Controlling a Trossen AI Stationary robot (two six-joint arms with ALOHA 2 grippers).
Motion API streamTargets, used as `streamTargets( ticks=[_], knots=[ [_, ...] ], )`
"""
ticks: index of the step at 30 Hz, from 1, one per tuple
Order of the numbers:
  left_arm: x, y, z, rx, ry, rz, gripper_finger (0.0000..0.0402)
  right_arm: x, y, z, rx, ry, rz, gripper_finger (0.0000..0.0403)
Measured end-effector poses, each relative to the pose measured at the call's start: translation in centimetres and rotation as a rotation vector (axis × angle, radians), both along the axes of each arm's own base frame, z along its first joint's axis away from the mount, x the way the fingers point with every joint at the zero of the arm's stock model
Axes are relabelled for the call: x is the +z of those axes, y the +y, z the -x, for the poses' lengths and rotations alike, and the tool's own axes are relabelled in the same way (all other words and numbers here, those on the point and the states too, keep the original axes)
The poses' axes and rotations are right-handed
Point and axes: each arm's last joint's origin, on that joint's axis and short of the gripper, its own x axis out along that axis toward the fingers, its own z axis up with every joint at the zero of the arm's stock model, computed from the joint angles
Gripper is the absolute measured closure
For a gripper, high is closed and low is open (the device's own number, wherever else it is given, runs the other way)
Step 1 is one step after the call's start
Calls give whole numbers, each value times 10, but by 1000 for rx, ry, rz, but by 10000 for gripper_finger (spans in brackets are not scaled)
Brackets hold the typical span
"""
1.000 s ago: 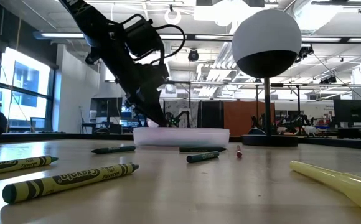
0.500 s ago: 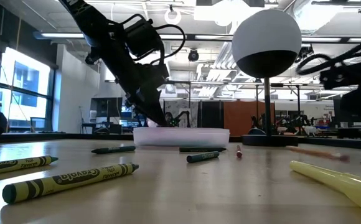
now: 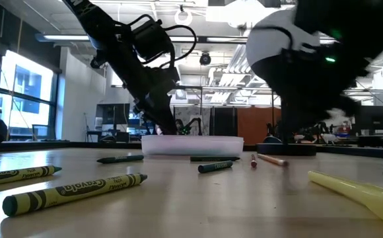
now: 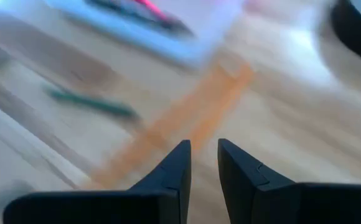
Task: Pick & place school supplies into a supply box
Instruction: Put the bottom orange pencil into the transparent supply box
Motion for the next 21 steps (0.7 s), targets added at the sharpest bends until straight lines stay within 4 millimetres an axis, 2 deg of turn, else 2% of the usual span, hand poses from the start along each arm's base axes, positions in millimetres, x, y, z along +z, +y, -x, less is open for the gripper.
streamTargets(
  ticks=[4,9,15,21],
  knots=[
    [0,0,0,0,0,0,289,6,-15,-18,43,-42,51,344],
    [0,0,0,-3,0,4,289,3,-34,-19,11,16,0,344],
    [0,0,0,-5,1,5,289,2,-36,-20,-12,-3,-76,344],
    [0,0,0,-5,1,6,289,1,-35,-20,56,53,-80,342]
  ],
)
